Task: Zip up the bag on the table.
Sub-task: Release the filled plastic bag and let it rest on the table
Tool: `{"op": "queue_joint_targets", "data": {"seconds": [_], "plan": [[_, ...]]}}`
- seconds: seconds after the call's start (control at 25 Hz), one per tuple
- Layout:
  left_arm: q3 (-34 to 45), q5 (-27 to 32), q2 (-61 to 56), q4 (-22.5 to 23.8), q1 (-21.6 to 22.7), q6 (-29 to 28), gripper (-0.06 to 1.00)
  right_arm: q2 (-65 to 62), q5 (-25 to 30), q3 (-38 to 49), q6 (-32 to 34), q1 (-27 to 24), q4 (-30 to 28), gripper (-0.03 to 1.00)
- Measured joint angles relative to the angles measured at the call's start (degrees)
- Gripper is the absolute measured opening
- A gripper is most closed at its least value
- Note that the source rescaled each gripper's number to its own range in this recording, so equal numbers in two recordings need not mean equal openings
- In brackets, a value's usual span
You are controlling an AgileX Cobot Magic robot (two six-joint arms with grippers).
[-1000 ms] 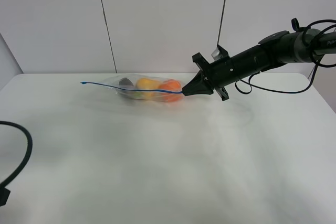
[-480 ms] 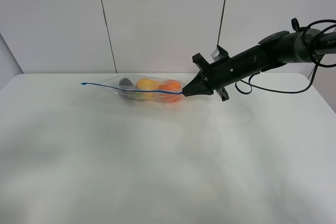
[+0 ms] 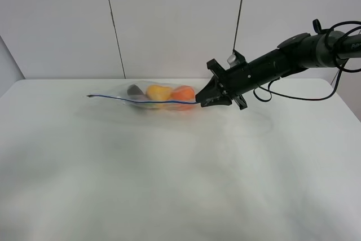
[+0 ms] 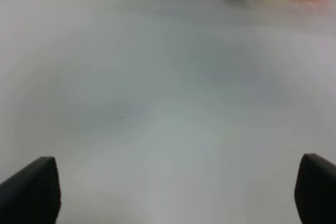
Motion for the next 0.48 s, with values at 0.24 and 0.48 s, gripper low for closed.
{"op": "queue_joint_targets", "data": {"seconds": [0.24, 0.48], "plan": [[0.0, 0.0, 0.0, 0.0, 0.0, 0.0, 1.0, -0.06, 1.83, -3.11, 2.15, 0.0, -8.3, 0.95], [0.0, -0.05, 0.0, 0.0, 0.0, 0.0, 1.0, -0.96, 3.99, -16.28, 15.79, 0.0, -36.77, 0.99]]}}
